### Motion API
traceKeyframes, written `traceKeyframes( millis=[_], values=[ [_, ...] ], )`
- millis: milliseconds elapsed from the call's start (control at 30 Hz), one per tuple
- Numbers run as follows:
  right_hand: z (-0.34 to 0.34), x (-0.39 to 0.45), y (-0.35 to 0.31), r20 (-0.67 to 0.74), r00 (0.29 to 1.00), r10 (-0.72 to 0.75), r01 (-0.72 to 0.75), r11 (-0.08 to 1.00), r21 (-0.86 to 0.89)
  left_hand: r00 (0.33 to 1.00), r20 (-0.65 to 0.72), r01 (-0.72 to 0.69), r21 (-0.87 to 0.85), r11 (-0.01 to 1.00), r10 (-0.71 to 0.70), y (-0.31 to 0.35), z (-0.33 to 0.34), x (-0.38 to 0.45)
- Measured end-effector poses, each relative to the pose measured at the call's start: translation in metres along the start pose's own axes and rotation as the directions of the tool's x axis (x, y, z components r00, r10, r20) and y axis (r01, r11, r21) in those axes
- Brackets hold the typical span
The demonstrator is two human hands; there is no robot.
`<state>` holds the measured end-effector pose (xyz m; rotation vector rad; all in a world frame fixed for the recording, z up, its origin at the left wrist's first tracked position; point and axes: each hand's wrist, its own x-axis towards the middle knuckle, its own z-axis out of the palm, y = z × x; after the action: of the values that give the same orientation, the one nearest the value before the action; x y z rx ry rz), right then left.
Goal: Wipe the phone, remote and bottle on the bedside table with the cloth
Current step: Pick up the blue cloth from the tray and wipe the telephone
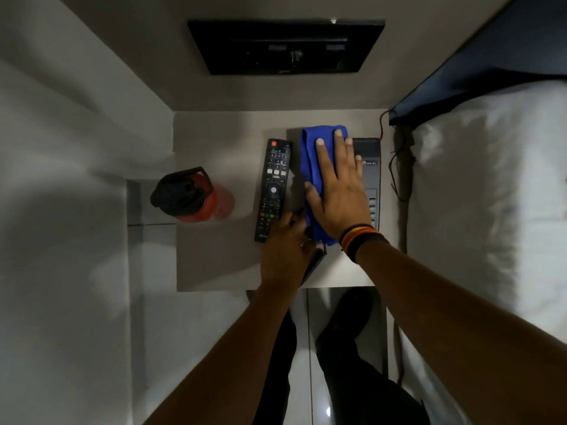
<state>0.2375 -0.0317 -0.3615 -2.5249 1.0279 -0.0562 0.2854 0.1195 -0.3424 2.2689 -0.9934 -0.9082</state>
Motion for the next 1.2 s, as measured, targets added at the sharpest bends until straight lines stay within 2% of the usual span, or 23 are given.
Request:
traceKeyframes(
  millis=[100,167,233,300,400,467,500,567,633,667,733,767,867,933,1033,1200],
  values=[
    [0.003,-0.009,0.0,-0.027,1.0,-0.007,0.009,0.998,0.061,0.988,-0.113,-0.088,0.139,0.986,0.104,-0.005,0.001,0.003],
    [0.001,-0.03,0.002,0.005,1.0,-0.028,0.027,0.99,0.137,0.97,-0.174,-0.136,0.182,0.974,0.168,-0.004,0.0,0.003],
    [-0.004,-0.066,0.009,0.077,0.996,-0.049,0.034,0.983,0.181,0.982,-0.134,-0.098,0.228,0.969,0.131,-0.002,-0.003,0.003],
    [-0.009,-0.105,0.016,0.171,0.983,-0.066,0.039,0.987,0.153,0.995,-0.068,-0.046,0.281,0.959,0.068,-0.002,-0.004,0.004],
    [-0.017,-0.154,0.021,0.317,0.942,-0.108,0.088,0.993,0.078,0.998,0.011,-0.057,0.305,0.951,0.056,-0.003,-0.006,0.005],
    [-0.024,-0.173,0.024,0.386,0.92,-0.064,0.029,0.995,0.095,0.998,0.012,-0.064,0.295,0.953,0.064,0.0,-0.007,0.002],
    [-0.032,-0.177,0.025,0.375,0.927,0.001,-0.058,0.988,0.14,0.998,-0.013,-0.063,0.27,0.961,0.069,0.002,-0.007,0.0],
    [-0.05,-0.17,0.026,0.227,0.966,0.123,-0.186,0.941,0.281,0.991,-0.117,-0.046,0.173,0.984,0.067,0.011,-0.006,-0.003],
    [-0.068,-0.139,0.023,0.043,0.982,0.186,-0.189,0.908,0.373,0.981,-0.167,-0.079,0.131,0.988,0.101,0.021,-0.005,0.0],
    [-0.075,-0.116,0.023,-0.02,0.978,0.209,-0.185,0.904,0.386,0.979,-0.145,-0.12,0.156,0.98,0.143,0.025,-0.003,0.005],
    [-0.083,-0.059,0.025,-0.085,0.968,0.235,-0.195,0.921,0.336,0.976,-0.077,-0.177,0.25,0.952,0.202,0.031,0.001,0.012],
    [-0.084,-0.03,0.027,-0.065,0.972,0.224,-0.199,0.942,0.269,0.978,-0.061,-0.176,0.291,0.94,0.201,0.032,0.003,0.014],
    [-0.074,0.027,0.032,0.19,0.966,0.177,-0.181,0.984,0.003,0.979,-0.061,-0.151,0.415,0.897,0.193,0.029,0.006,0.015],
    [-0.063,0.032,0.033,0.282,0.944,0.174,-0.148,0.983,-0.11,0.976,-0.066,-0.147,0.492,0.858,0.205,0.027,0.006,0.016],
    [-0.05,-0.009,0.03,0.24,0.967,0.089,-0.012,0.952,-0.307,0.977,-0.061,-0.142,0.537,0.832,0.206,0.028,0.004,0.018],
    [-0.04,-0.132,0.02,0.326,0.943,0.071,0.002,0.975,-0.22,0.996,0.025,-0.084,0.607,0.79,0.086,0.035,0.008,0.02]
  ],
)
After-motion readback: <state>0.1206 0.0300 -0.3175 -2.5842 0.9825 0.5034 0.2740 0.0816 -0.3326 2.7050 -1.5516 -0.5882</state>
